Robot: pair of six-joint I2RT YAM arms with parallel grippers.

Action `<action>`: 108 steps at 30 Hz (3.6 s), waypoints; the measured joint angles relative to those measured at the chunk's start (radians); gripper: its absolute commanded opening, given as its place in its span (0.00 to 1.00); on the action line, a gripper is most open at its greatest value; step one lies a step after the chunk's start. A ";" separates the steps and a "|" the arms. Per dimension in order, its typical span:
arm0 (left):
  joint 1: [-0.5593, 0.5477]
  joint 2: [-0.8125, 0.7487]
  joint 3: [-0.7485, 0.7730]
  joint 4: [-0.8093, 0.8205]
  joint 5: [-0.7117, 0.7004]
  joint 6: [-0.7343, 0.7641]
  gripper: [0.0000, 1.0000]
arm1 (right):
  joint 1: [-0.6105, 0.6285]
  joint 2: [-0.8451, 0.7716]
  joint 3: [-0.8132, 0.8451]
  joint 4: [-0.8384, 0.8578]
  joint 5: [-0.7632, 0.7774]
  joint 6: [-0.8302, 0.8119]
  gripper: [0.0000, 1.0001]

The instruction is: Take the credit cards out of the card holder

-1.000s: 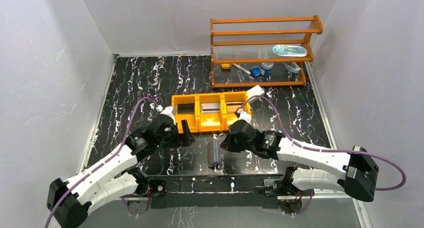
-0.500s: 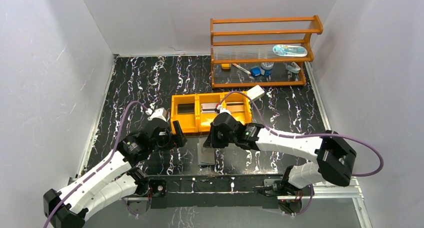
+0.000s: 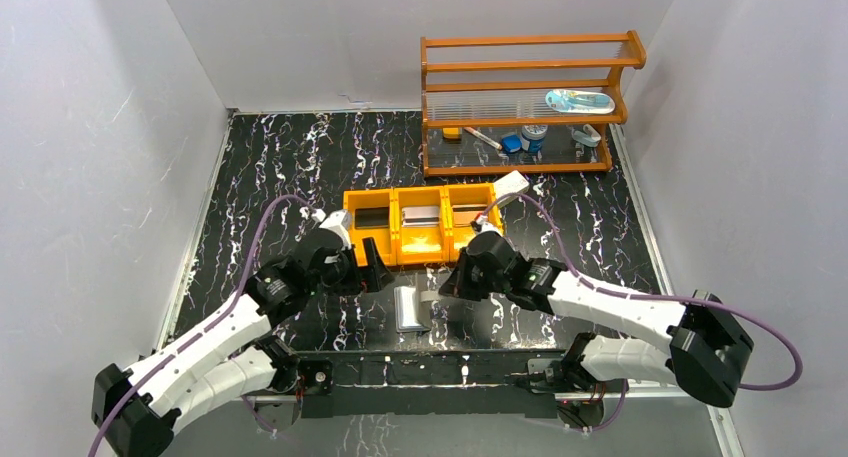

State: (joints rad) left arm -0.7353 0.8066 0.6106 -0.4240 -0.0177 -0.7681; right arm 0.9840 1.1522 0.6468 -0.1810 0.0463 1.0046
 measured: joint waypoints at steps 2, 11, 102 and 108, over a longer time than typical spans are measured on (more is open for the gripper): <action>0.000 0.021 0.000 0.066 0.061 0.018 0.86 | -0.014 -0.022 -0.048 -0.003 0.004 0.009 0.06; -0.003 0.272 0.000 0.248 0.288 0.055 0.82 | -0.075 -0.103 -0.193 -0.027 0.003 0.021 0.06; -0.246 0.726 0.069 0.620 0.399 -0.040 0.37 | -0.094 -0.285 -0.152 -0.109 0.065 0.088 0.21; -0.251 0.725 0.058 0.609 0.393 -0.040 0.34 | -0.094 -0.145 -0.137 -0.011 -0.021 0.086 0.19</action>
State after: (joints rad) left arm -0.9867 1.5318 0.6685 0.1848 0.3752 -0.8078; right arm 0.8902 1.0073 0.5098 -0.1925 0.0250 1.0904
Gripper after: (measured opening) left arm 0.346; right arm 0.195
